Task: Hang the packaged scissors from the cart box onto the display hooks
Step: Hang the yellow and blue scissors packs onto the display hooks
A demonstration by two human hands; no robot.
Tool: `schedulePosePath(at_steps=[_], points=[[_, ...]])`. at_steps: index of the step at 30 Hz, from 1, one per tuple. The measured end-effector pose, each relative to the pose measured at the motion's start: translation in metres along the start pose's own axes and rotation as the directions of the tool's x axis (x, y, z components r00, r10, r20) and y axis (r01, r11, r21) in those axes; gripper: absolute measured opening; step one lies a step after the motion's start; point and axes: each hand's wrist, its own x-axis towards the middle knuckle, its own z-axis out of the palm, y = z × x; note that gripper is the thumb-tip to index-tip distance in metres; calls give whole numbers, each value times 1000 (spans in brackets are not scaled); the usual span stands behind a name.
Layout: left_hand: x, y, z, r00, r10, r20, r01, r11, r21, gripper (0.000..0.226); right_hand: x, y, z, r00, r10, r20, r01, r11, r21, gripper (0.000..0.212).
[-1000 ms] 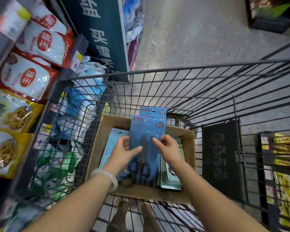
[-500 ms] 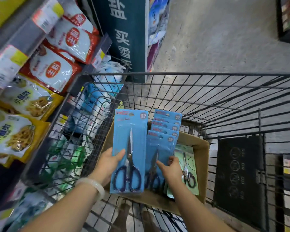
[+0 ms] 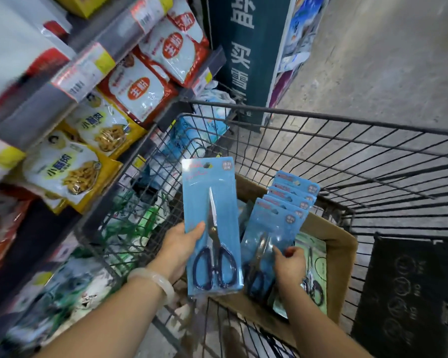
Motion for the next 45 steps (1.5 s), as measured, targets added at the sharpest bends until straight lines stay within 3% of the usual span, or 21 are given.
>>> schedulePosePath(at_steps=[8,14,19,24,28,35,39,41,45], points=[[-28,24,-19,999,26,-37,-36,953,-299,8,-20,-26,-27,977,-96,192,30,948,317,8],[-64,41,-61,994,77,-79,-104,889,-446,11,-54,-108,-62,938,-276,210,190,915,356,24],[-120,33,-125,978,134,-162,-201,824,-531,11,-143,-168,-79,859,-433,272,251,820,514,30],[-198,-4,-202,932,197,-304,-350,707,-615,14,-249,-168,-73,748,-578,327,375,774,510,34],[-268,-74,-277,893,190,-407,-425,652,-628,16,-347,-130,-52,600,-657,457,430,746,509,32],[-402,-222,-399,768,36,-639,-546,558,-624,14,-526,-28,19,329,-612,719,395,781,484,21],[-473,-306,-453,636,-131,-760,-639,461,-615,20,-625,42,52,183,-516,837,405,815,414,12],[-503,-343,-474,606,-205,-768,-652,425,-628,9,-667,74,64,109,-485,868,411,817,404,15],[-544,-409,-510,521,-356,-775,-667,396,-631,19,-736,130,85,-36,-414,909,477,792,380,15]])
